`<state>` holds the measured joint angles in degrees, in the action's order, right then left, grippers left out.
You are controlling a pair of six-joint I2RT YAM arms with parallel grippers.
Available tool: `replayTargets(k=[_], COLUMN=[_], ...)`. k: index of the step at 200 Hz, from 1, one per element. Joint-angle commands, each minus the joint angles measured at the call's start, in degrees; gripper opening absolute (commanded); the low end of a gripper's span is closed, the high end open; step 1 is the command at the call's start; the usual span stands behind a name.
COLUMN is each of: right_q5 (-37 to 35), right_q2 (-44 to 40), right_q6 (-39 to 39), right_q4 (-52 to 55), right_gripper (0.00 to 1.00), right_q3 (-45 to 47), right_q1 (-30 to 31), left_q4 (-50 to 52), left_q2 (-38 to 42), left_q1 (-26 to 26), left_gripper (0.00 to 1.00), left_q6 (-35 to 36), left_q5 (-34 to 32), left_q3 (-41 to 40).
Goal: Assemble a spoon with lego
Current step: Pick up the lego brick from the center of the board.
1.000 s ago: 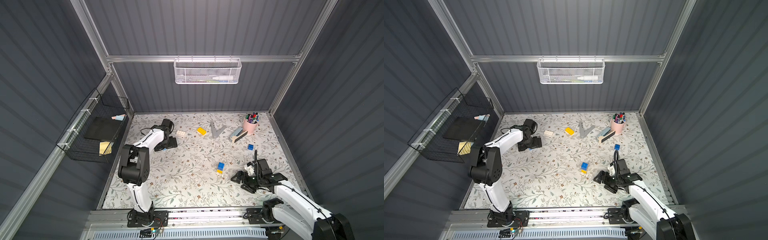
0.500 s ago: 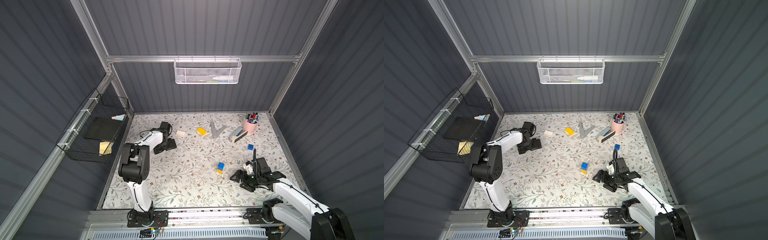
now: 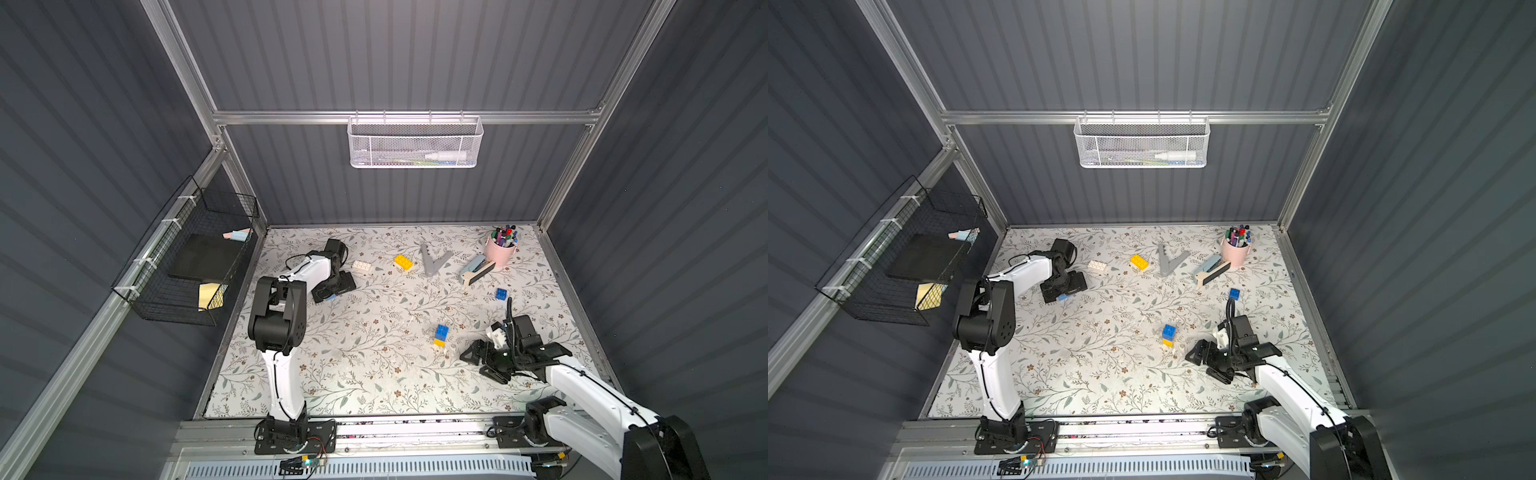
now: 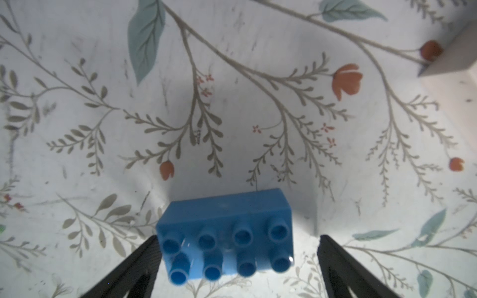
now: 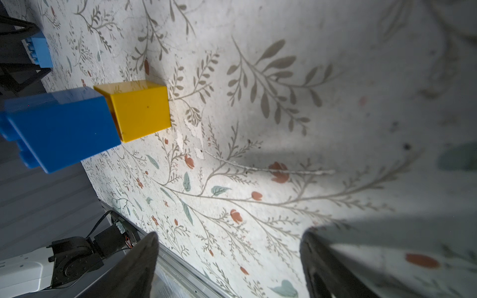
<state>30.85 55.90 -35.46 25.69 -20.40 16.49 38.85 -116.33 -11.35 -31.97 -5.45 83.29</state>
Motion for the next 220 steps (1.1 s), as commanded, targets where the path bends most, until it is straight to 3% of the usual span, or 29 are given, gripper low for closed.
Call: replayTargets(k=[1,32,102,178,220], right_q5=[-0.8,-0.8,-0.4,-0.4,-0.4], right_q2=[0.2,0.3,0.6,0.7,0.7], right_q6=[0.7,0.7,0.9,0.9,0.8], right_q4=[0.8,0.8,0.6,0.6,0.6], right_gripper=[0.86,0.86,0.85,0.85,0.84], right_q3=[0.5,0.5,0.5,0.5,0.6], right_q1=[0.0,0.0,0.1,0.1,0.1], left_q4=[2.8,2.8,3.5,2.7,2.8], left_q2=[-1.1,-1.6,-2.7,-1.8,1.4], left_q1=[0.4,0.4,0.6,0.7,0.7], left_gripper=[0.94,0.9,0.93,0.7,0.68], left_q6=[-0.3,0.6,0.6,1.3,4.4], left_q5=[-1.4,-1.4,-2.7,-1.6,-1.7], left_q3=[2.0,1.8,3.9,3.2,3.2])
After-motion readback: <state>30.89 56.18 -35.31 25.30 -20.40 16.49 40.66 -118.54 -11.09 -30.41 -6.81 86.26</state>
